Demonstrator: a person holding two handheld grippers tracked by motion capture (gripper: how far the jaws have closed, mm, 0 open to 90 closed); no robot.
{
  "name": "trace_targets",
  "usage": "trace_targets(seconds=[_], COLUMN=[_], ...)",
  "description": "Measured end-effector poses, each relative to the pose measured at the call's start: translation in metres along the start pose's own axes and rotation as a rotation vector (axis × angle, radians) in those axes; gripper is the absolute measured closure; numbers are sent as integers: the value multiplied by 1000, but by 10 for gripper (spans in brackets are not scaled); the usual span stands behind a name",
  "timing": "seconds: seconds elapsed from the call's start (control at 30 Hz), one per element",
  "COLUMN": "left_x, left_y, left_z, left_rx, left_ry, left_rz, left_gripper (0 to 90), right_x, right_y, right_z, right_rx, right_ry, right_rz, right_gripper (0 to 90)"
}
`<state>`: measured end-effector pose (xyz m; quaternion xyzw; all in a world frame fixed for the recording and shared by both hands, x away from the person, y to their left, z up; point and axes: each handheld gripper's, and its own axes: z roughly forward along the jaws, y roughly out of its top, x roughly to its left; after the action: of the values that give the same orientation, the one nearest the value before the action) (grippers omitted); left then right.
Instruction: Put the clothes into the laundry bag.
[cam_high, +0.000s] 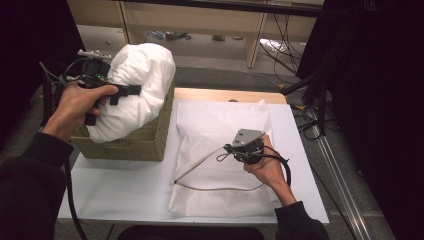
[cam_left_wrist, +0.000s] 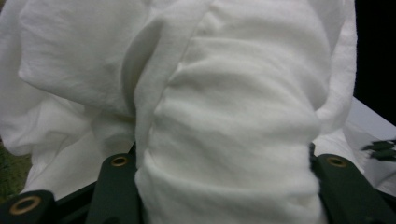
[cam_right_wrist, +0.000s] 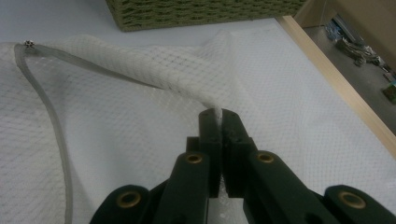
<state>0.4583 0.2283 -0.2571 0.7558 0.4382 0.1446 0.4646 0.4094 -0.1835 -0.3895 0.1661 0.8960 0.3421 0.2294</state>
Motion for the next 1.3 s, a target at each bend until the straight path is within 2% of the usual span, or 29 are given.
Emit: trace_targets(seconds=[0.07,0.13,0.23,0.3,0.33,0.37,0.5,0.57,0.63,0.7,0.73,0.83,0.9,0.93,0.97,1.07,1.1,1.17,1.23,1.3], left_x=[-14,-23,-43,-52,-60,-65,-76,-77,-80,-86,-88,-98,-104,-109,-112,-119,-121,-125,-129,-136], left_y=[-7,-13,-29,-41,-52,-59,-83,-91,-98,-105,-107,-117,-122,-126,-129,-136,-138,-141,-143,-146], left_z=[-12,-19,-32,-33,-33,-32,-30,-30,-30,-31,-30,-28,-26,-24,-21,-15,-13,-7,-1,5], left_rx=[-34,-37,-8,7,22,28,26,34,33,36,42,70,78,83,88,112,119,128,149,169], left_ry=[-57,-97,-177,-214,-238,-253,-260,-268,-277,-285,-310,-362,-383,-393,-400,-427,-429,-435,-445,-449], left_rz=[0,2,17,31,29,31,31,16,23,37,34,45,49,60,64,69,70,81,104,132], left_gripper=[471,471,470,470,470,470,470,470,470,470,469,468,467,467,467,466,466,466,466,466], right_x=[-4,-7,-9,-10,-10,-11,-12,-12,-12,-10,-13,-12,-13,-14,-12,-14,-14,-15,-13,-13], right_y=[-1,-2,-2,-1,-1,0,1,2,2,2,2,2,3,3,3,3,3,3,3,3], right_z=[1,2,2,2,1,0,-1,0,1,0,2,3,4,3,3,1,0,1,0,0], right_rx=[-4,-10,-7,-13,-12,-13,-13,-13,-9,7,-7,-6,-12,-21,-12,-21,-22,-23,-23,-22], right_ry=[2,1,1,-3,-10,-3,-11,-7,-5,-8,-8,-8,-5,-19,-8,-21,-13,-16,-12,-11], right_rz=[-19,-17,-2,-10,-11,9,19,6,13,57,7,11,-8,-31,10,5,18,15,39,43], right_gripper=[895,895,895,895,895,895,895,895,895,895,895,895,895,895,895,895,895,895,896,896])
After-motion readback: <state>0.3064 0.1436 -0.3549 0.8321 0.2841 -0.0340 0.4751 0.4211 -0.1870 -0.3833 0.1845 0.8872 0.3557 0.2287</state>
